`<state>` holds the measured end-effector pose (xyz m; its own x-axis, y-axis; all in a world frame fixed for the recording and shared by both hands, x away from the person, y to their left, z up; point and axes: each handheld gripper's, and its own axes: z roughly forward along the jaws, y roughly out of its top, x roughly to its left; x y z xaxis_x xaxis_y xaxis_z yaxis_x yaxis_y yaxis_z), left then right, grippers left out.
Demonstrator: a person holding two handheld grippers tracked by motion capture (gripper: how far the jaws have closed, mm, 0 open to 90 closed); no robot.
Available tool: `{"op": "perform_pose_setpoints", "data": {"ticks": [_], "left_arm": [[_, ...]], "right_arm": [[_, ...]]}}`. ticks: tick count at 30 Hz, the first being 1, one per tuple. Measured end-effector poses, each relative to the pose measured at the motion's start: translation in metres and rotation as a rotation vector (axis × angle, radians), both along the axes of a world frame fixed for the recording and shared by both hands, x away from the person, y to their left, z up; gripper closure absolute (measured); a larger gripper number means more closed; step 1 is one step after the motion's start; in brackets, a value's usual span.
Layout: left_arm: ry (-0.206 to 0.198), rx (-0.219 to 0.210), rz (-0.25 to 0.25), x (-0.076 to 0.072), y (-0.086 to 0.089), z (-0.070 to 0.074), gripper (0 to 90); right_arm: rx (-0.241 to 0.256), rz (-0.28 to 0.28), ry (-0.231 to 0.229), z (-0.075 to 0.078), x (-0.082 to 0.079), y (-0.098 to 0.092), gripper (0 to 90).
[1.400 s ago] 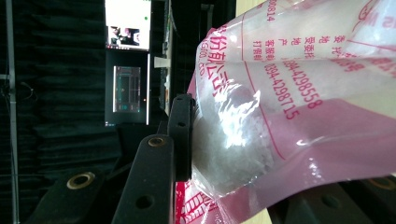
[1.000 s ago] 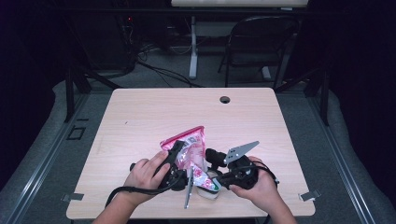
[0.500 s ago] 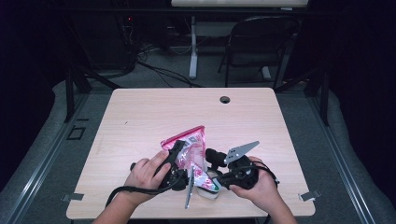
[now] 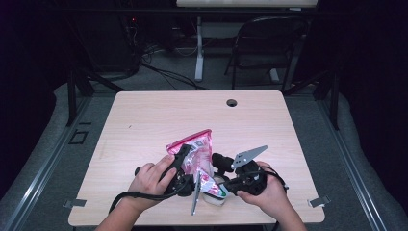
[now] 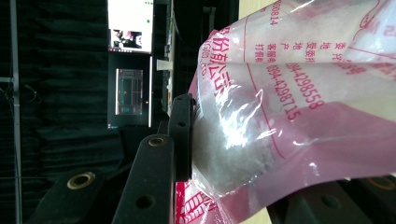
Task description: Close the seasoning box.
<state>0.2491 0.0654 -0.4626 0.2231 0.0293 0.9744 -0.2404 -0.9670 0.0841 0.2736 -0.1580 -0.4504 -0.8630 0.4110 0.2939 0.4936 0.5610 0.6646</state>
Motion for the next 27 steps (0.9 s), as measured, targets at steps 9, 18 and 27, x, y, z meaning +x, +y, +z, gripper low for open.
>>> {"op": "perform_pose_setpoints", "data": {"ticks": [9, 18, 27], "left_arm": [[-0.016, -0.001, -0.007, -0.0010, -0.0010, 0.0009, 72.2], [-0.022, 0.006, -0.010, -0.0020, -0.0026, 0.0017, 72.2], [-0.018, 0.004, -0.012, -0.0013, -0.0034, 0.0003, 72.3]], "right_arm": [[0.004, -0.004, 0.001, 0.0002, -0.0005, 0.0000, 90.0], [-0.001, 0.000, -0.005, 0.0017, -0.0012, -0.0007, 90.0], [-0.010, 0.001, -0.004, 0.0013, -0.0003, -0.0020, 90.0]]}}
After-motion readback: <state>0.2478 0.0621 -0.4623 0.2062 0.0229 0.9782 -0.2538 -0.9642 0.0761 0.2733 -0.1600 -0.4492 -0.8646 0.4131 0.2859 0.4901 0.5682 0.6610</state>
